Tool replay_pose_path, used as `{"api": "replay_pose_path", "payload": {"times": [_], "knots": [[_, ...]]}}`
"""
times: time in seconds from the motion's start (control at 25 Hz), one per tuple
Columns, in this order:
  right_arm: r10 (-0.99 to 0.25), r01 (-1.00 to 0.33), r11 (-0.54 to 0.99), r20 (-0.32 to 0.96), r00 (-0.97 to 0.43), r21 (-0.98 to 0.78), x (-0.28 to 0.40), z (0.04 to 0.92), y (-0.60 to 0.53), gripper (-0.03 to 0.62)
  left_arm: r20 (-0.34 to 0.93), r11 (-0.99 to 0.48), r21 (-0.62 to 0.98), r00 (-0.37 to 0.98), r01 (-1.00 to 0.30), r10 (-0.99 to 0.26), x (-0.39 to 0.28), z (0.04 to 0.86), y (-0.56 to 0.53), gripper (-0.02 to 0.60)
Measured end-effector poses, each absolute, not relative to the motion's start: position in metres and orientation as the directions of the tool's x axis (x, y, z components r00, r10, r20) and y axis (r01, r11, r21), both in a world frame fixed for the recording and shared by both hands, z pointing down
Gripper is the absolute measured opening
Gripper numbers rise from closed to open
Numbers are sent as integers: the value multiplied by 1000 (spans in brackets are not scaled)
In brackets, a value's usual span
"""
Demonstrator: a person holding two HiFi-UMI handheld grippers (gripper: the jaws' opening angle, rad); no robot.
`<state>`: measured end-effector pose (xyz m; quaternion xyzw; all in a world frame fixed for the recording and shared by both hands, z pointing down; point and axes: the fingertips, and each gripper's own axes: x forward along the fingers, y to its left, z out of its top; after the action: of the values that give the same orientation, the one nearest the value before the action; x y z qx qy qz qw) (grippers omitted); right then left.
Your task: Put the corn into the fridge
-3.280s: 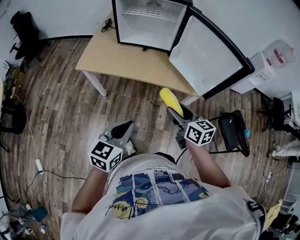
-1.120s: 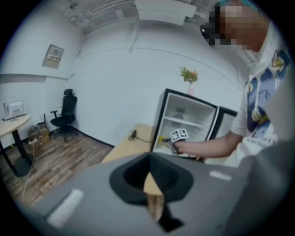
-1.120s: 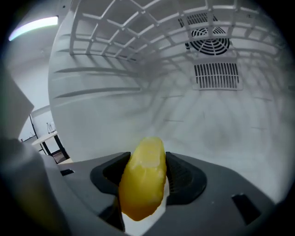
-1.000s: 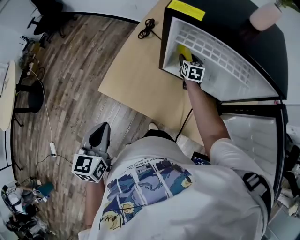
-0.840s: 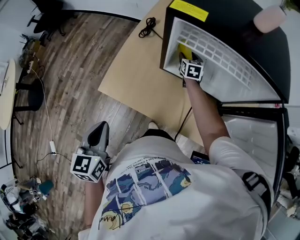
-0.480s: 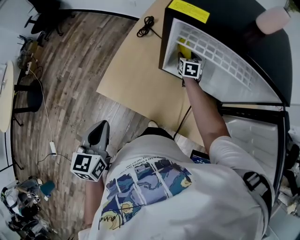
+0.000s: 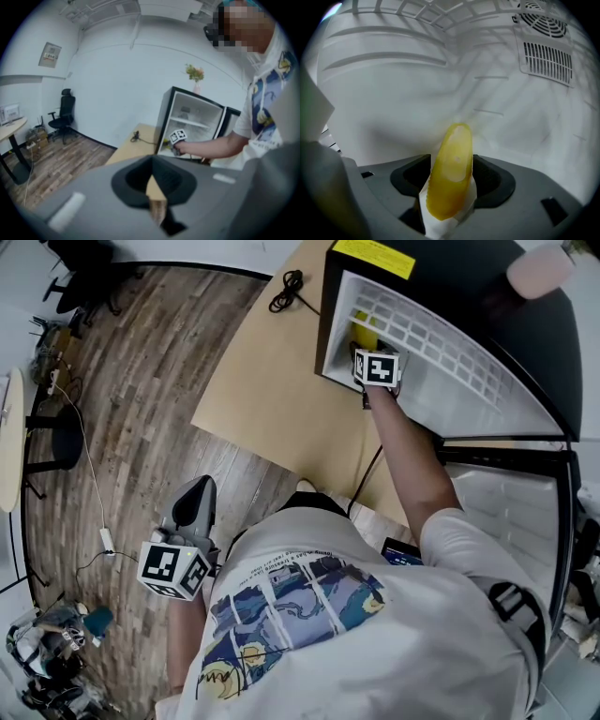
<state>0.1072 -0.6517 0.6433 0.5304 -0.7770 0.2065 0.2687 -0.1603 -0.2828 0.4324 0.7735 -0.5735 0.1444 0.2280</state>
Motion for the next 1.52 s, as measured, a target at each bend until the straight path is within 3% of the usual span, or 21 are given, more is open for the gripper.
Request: {"api": "replay_pose_path", "payload": {"times": [0.48,1.0,1.24,1.52], "knots": [[-744,-948,313,606,-279,-53,116,613,-610,259,456,-325,204,384,-923,-803,-170,430,-260,9],[-795,-975,217,570,-208,-52,125,571,-482,258,405,-459,230,513,-858,-757,-199,435,-193,9],[-800,-975,215,561,-212,-62,103,556,-403,113,376,-504,236,556,-831,-741,-217,432,-157,9],[-788,-972,229,578,-211,-43,70,547,-305,51,355,-541,245,594,-804,-722,-242,437,-106,9]]}}
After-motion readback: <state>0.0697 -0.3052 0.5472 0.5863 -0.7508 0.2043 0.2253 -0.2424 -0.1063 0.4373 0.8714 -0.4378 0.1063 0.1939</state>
